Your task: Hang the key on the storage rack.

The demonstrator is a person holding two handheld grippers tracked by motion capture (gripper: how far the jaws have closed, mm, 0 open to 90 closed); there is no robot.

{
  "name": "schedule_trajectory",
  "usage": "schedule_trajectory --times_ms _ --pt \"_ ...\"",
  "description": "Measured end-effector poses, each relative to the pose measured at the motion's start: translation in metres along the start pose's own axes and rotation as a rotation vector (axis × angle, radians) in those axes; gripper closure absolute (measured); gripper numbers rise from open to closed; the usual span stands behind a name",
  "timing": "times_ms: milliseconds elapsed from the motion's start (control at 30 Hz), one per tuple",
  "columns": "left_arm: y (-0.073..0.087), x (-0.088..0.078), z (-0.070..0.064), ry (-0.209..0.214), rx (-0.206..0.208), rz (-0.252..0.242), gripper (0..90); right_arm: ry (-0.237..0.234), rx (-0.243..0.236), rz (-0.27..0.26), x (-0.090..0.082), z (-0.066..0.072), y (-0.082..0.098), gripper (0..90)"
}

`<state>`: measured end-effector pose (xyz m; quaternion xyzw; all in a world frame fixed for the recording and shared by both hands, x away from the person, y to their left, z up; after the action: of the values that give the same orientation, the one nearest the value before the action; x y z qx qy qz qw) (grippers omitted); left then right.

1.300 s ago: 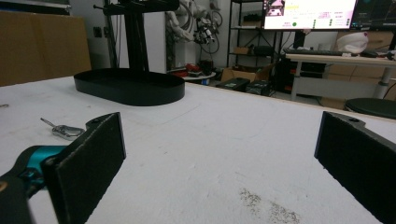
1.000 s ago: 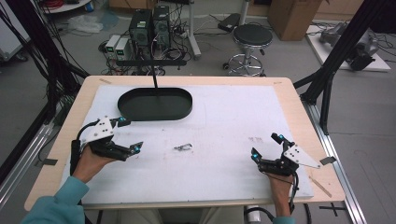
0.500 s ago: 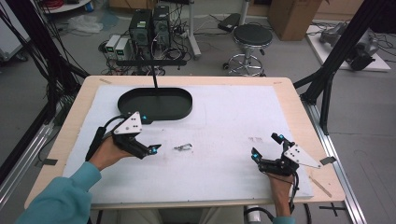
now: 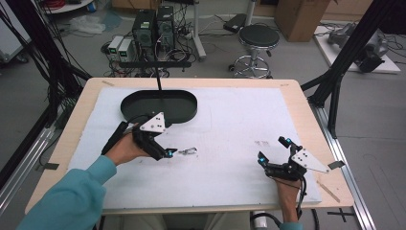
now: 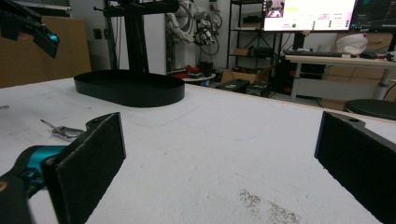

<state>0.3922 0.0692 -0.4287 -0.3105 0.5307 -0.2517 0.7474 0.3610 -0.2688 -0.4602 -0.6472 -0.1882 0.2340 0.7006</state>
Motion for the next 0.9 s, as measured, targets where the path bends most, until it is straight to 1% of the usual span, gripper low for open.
schedule_trajectory --times_ms 33,67,100,133,167,367,433,467,500,533,567,633,700,833,867,900 --pt "-0.001 0.002 0.000 0.007 0.002 0.001 8.8 0.000 -0.001 -0.002 0.000 0.000 0.000 1.1" --pt "-0.002 0.005 -0.002 0.030 -0.004 0.005 8.8 0.000 0.000 -0.002 0.000 0.000 0.000 1.1" --pt "-0.002 0.006 -0.003 0.041 0.001 0.010 8.8 -0.001 -0.001 -0.001 0.000 0.000 0.000 1.1" --pt "-0.003 0.009 -0.002 0.038 0.009 0.015 8.8 -0.002 -0.001 -0.001 0.000 0.000 0.000 1.1" --pt "-0.004 0.011 -0.002 0.040 0.007 0.015 8.8 -0.001 0.001 0.000 0.000 0.000 0.000 1.1" --pt "-0.002 0.022 -0.002 0.073 0.007 0.055 9.1 0.001 -0.002 -0.001 0.000 0.000 0.000 1.1" --pt "-0.001 0.026 -0.003 0.085 0.002 0.057 9.9 0.000 -0.001 -0.001 0.000 0.000 0.000 1.1" --pt "0.001 0.028 -0.002 0.090 0.011 0.072 10.1 0.001 -0.002 -0.001 0.000 0.000 0.000 1.1" --pt "0.002 0.029 -0.003 0.093 0.000 0.076 10.1 0.001 -0.002 -0.001 0.000 0.000 0.000 1.1" --pt "0.003 0.031 -0.003 0.095 -0.001 0.078 10.3 0.001 -0.002 -0.001 0.000 0.000 0.000 1.1" --pt "0.005 0.031 -0.003 0.101 0.014 0.092 10.6 0.001 -0.002 -0.001 0.000 0.000 0.000 1.1" --pt "0.006 0.034 -0.004 0.106 0.003 0.098 11.5 0.001 -0.002 -0.001 0.000 0.000 0.000 1.1" --pt "0.007 0.035 -0.005 0.119 0.008 0.113 12.3 0.001 -0.003 0.000 0.000 0.000 0.000 1.1" --pt "0.010 0.039 -0.007 0.135 0.005 0.128 14.7 0.001 -0.002 -0.001 0.000 0.000 0.000 1.1" --pt "0.011 0.040 -0.008 0.136 0.000 0.130 15.2 0.001 -0.002 -0.001 0.000 0.000 0.000 1.1" --pt "0.012 0.041 -0.007 0.138 0.009 0.139 16.7 0.002 -0.002 -0.001 0.000 0.000 0.000 1.1"
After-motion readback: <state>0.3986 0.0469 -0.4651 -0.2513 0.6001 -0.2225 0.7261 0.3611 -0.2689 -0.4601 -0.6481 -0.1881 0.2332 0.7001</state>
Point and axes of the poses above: each handheld gripper's, and its own axes: x roughly forward along the jaws, y roughly out of its underside, z roughly to its left, the point moved 9 cm from there along x, roughly forward along the jaws, and after that the axes turned 5 degrees about x, right-handed, at the moved point
